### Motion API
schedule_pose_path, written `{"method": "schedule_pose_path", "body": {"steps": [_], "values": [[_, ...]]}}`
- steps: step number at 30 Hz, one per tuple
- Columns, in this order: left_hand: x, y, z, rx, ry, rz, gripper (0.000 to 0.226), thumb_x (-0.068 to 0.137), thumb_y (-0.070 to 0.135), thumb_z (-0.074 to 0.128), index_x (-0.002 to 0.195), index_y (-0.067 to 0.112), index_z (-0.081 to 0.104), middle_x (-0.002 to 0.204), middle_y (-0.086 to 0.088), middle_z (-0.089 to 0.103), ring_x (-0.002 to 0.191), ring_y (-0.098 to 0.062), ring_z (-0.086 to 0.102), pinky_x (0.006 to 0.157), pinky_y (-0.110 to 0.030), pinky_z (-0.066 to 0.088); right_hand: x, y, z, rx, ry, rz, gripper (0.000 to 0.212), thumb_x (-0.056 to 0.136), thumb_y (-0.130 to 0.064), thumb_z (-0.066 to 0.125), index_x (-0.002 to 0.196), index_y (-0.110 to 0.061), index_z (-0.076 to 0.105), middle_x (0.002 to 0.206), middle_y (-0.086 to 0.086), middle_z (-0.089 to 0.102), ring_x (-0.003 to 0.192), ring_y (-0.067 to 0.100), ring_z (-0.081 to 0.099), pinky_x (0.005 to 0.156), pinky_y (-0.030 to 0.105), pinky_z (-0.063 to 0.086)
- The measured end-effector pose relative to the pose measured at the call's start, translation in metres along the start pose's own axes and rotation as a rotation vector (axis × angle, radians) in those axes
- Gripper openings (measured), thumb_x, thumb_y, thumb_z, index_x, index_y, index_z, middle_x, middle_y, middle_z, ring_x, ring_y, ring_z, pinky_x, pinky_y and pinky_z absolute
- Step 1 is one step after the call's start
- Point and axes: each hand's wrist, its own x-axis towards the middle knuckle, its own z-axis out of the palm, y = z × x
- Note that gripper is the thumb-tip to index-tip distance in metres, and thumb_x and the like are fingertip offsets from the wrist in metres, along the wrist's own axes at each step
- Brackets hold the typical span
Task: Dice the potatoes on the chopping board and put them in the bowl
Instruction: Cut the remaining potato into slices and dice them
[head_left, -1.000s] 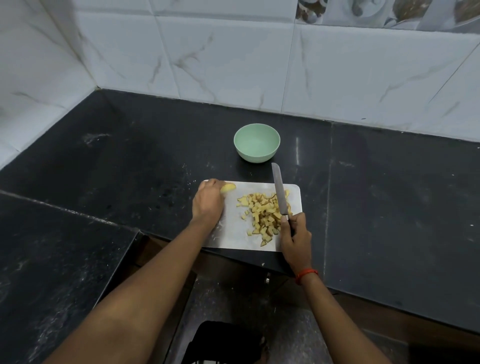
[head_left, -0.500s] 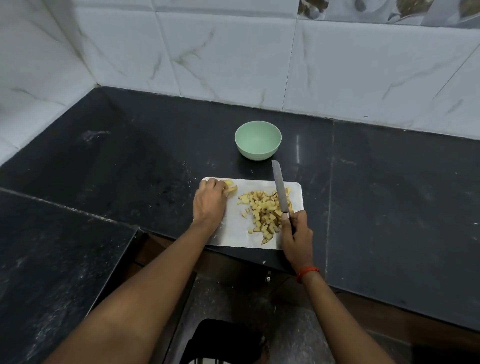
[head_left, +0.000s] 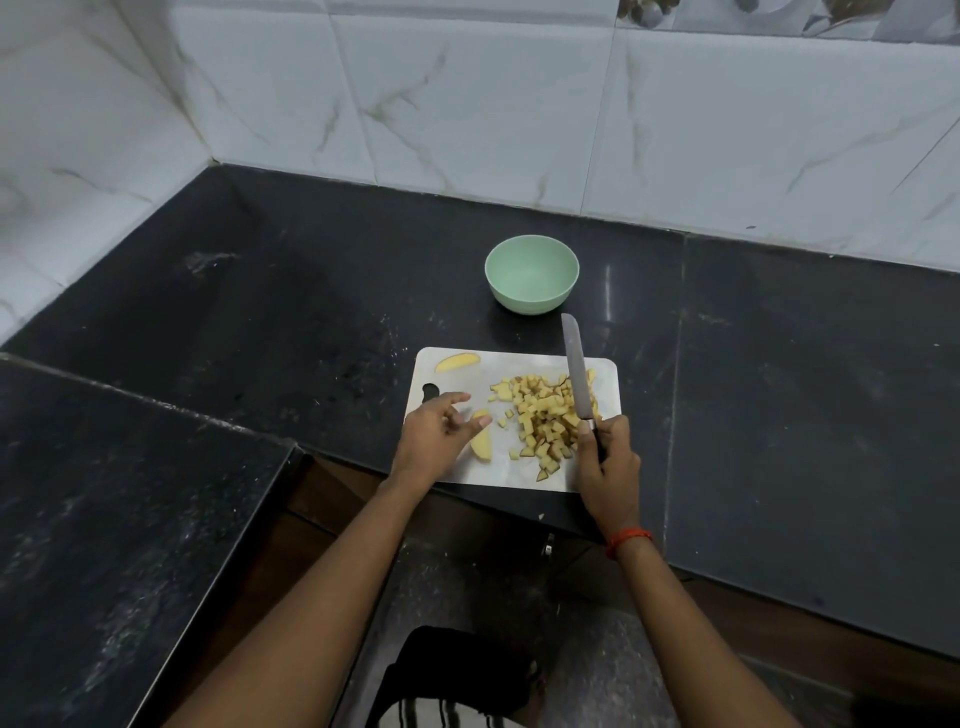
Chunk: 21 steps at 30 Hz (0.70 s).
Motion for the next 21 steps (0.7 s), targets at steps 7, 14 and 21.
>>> {"method": "schedule_pose_path", "body": {"steps": [7, 14, 21], "values": [[-0.005, -0.022, -0.004, 0.039, -0.273, 0.288, 0.082, 0.067, 0.046, 0.092, 0.141, 0.035, 0.058, 0.140, 0.020, 0.045, 0.127, 0.002, 0.043, 0.100, -0.012, 0.039, 0.000, -0.003, -0.001, -0.002, -0.001, 0.020, 0.018, 0.102, -0.031, 0.053, 0.087, -0.031, 0.043, 0.062, -0.008, 0.052, 0.053, 0.006, 0.046, 0.048, 0.029, 0.038], [0.002, -0.020, 0.000, 0.053, -0.111, 0.283, 0.061, 0.079, 0.044, 0.084, 0.135, 0.026, 0.066, 0.141, 0.017, 0.053, 0.123, -0.004, 0.053, 0.101, -0.025, 0.049, -0.001, -0.002, 0.001, -0.003, -0.012, 0.050, 0.015, 0.102, -0.033, 0.053, 0.090, -0.027, 0.046, 0.063, -0.008, 0.053, 0.053, 0.005, 0.047, 0.048, 0.025, 0.037], [0.003, -0.023, 0.006, 0.073, -0.022, 0.287, 0.079, 0.074, 0.056, 0.084, 0.142, 0.023, 0.059, 0.146, 0.012, 0.053, 0.130, -0.003, 0.051, 0.106, -0.022, 0.046, -0.002, -0.006, 0.000, -0.016, -0.007, 0.042, 0.015, 0.099, -0.041, 0.051, 0.089, -0.031, 0.045, 0.065, -0.014, 0.055, 0.053, 0.005, 0.046, 0.048, 0.023, 0.037]]}}
